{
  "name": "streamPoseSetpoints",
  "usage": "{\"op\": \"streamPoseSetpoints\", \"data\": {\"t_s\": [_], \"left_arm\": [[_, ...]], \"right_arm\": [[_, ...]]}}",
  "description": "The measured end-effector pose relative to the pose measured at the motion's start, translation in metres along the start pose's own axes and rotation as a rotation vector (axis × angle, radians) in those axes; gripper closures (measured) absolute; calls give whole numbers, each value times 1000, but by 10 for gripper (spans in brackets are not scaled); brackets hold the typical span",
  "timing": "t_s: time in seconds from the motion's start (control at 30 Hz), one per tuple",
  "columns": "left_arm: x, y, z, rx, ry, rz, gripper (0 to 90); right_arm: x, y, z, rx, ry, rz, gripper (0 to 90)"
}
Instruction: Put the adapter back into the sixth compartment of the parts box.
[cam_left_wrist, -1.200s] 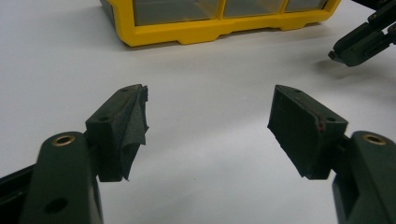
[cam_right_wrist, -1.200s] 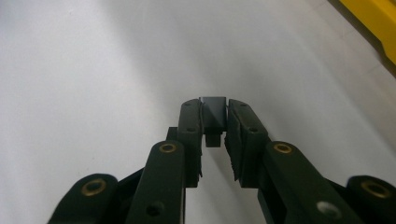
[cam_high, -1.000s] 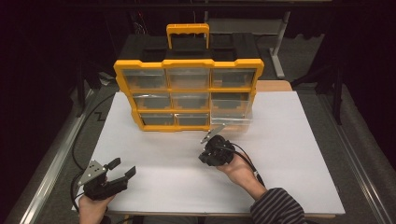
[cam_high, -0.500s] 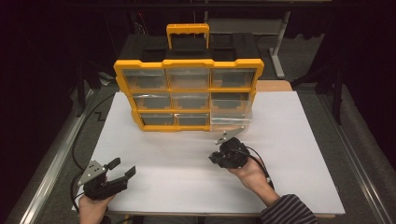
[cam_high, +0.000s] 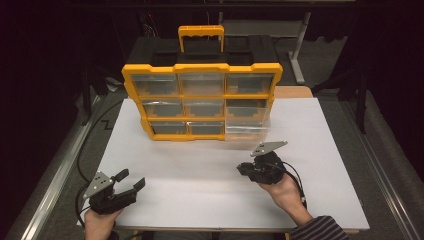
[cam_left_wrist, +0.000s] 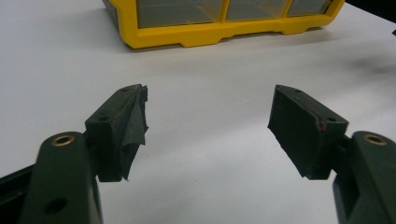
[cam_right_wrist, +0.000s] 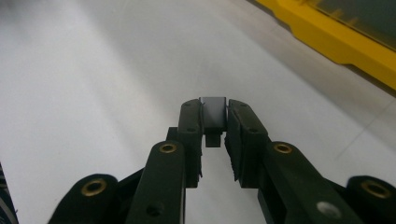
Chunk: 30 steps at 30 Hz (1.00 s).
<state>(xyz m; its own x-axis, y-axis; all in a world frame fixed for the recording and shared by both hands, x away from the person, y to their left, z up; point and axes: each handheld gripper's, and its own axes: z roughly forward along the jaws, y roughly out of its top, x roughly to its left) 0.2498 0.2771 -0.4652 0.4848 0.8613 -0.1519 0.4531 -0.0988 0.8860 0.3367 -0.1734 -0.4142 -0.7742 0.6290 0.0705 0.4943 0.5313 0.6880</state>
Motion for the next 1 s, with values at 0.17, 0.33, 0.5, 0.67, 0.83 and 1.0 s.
{"op": "streamPoseSetpoints", "data": {"t_s": [0.17, 0.33, 0.5, 0.67, 0.83, 1.0], "left_arm": [[0, 0, 0, 0, 2, -2, 284], [0, 0, 0, 0, 3, -3, 284], [1, 0, 0, -1, 4, -5, 284], [1, 0, 0, -2, 5, -5, 284], [1, 0, 0, -2, 5, -7, 284], [1, 0, 0, -4, 8, -13, 284]], "right_arm": [[-4, -5, -11, -35, 0, 26, 768], [-5, -6, -18, -64, -3, 27, 768], [-5, -6, -29, -103, -9, 27, 768], [-7, -6, -39, -151, -15, 41, 768], [-9, -4, -48, -194, -17, 45, 768], [-10, 3, -58, -242, -14, 48, 768]]}}
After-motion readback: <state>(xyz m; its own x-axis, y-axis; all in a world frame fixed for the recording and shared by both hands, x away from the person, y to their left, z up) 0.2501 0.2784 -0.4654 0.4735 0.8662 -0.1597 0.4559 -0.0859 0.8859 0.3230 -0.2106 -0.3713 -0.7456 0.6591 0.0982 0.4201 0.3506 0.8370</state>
